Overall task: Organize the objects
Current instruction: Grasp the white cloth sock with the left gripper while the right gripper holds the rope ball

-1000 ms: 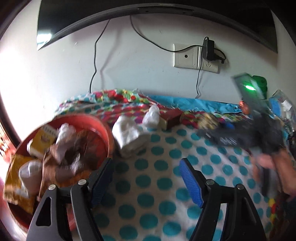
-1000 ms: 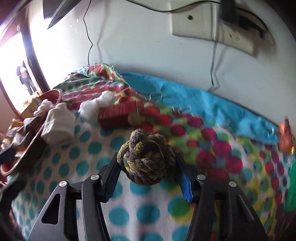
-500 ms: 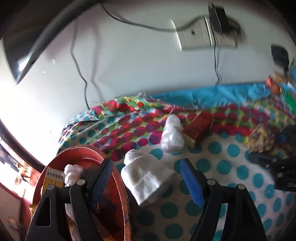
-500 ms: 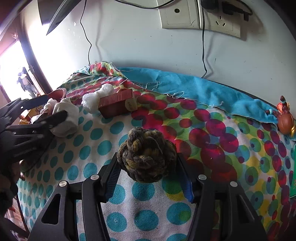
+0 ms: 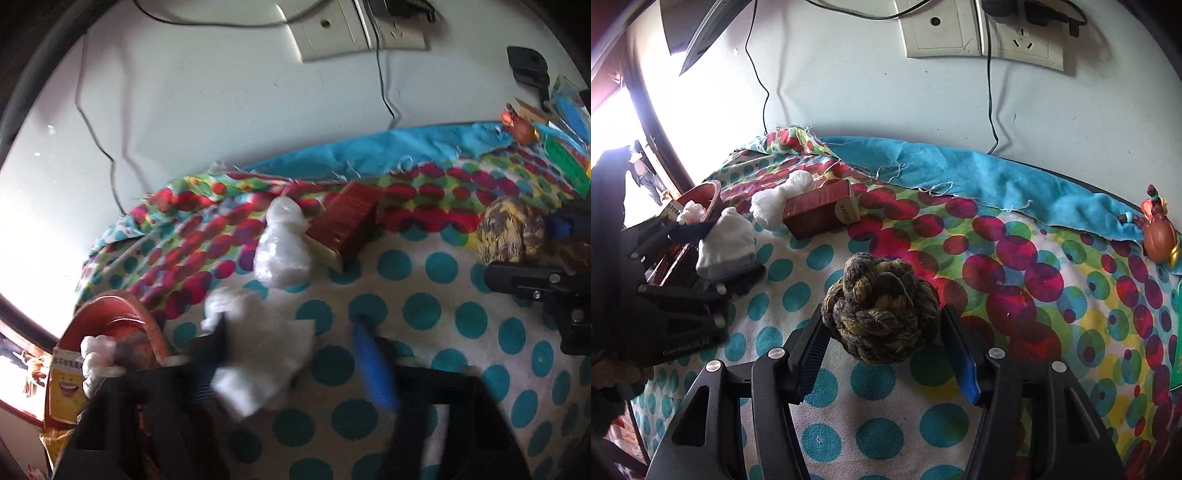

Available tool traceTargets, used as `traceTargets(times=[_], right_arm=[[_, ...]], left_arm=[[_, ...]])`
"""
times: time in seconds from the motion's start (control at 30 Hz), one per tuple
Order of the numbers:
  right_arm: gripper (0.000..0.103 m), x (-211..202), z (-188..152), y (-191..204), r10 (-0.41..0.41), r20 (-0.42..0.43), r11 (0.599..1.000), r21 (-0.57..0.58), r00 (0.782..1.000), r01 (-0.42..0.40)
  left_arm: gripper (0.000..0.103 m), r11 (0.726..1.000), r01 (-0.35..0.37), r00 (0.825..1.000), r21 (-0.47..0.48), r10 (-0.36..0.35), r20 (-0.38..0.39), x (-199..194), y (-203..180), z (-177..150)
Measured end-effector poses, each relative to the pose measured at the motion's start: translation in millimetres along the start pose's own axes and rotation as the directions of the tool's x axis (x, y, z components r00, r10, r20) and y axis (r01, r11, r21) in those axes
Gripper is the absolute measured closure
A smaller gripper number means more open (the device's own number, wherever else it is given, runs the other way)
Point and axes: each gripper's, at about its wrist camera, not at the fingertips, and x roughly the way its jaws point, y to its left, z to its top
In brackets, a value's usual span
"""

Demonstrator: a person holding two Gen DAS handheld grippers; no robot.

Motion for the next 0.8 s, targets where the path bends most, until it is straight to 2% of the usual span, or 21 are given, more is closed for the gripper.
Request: traceTargets(times=[0.03, 0.13, 0.2, 0.4, 0.43, 0.63, 0.73, 0.8], right_arm=[[0.043, 0, 0, -1, 0.003, 0.001, 1.0, 0.003, 1.0, -0.003], [0.041, 0, 0, -1, -0.005, 0.001, 1.0, 0.006, 1.0, 0.005], [0.04, 0, 1, 0, -0.013, 0.002, 1.0, 0.003, 1.0, 0.013], [0.04, 1, 1, 0, -0.018, -0.001, 1.0, -0.003, 1.0, 0.018], [0.04, 1, 1, 1, -0.02, -0.001, 1.0, -0.004, 1.0, 0.02], [0.04, 4, 2, 2, -0.025, -0.001, 1.0, -0.014, 1.0, 0.025], [0.048, 0, 1, 4, -0.019, 0.021, 1.0, -0.023, 1.0, 0.02], [0.048, 0, 1, 4, -0.034, 0.022, 0.999, -0.022, 0.999, 0.034]], left_arm=[[0.081, 1.0, -0.007, 1.0, -0.018, 0.007, 0.003, -3, 2, 1], [0.084, 0.983, 0.105, 0.994, -0.153, -0.105, 0.007, -8, 23, 1], [0.086, 0.967, 0.143, 0.99, -0.209, -0.141, 0.023, -10, 33, -2], [0.087, 0.936, 0.213, 0.977, -0.281, -0.201, 0.071, -29, 44, -14], [0.087, 0.926, 0.246, 0.969, -0.286, -0.23, 0.087, -33, 43, -16], [0.087, 0.923, 0.251, 0.967, -0.29, -0.229, 0.109, -48, 32, -23], [0.087, 0.923, 0.248, 0.968, -0.295, -0.223, 0.116, -52, 24, -31], [0.087, 0.921, 0.245, 0.969, -0.304, -0.219, 0.118, -54, 21, -37]])
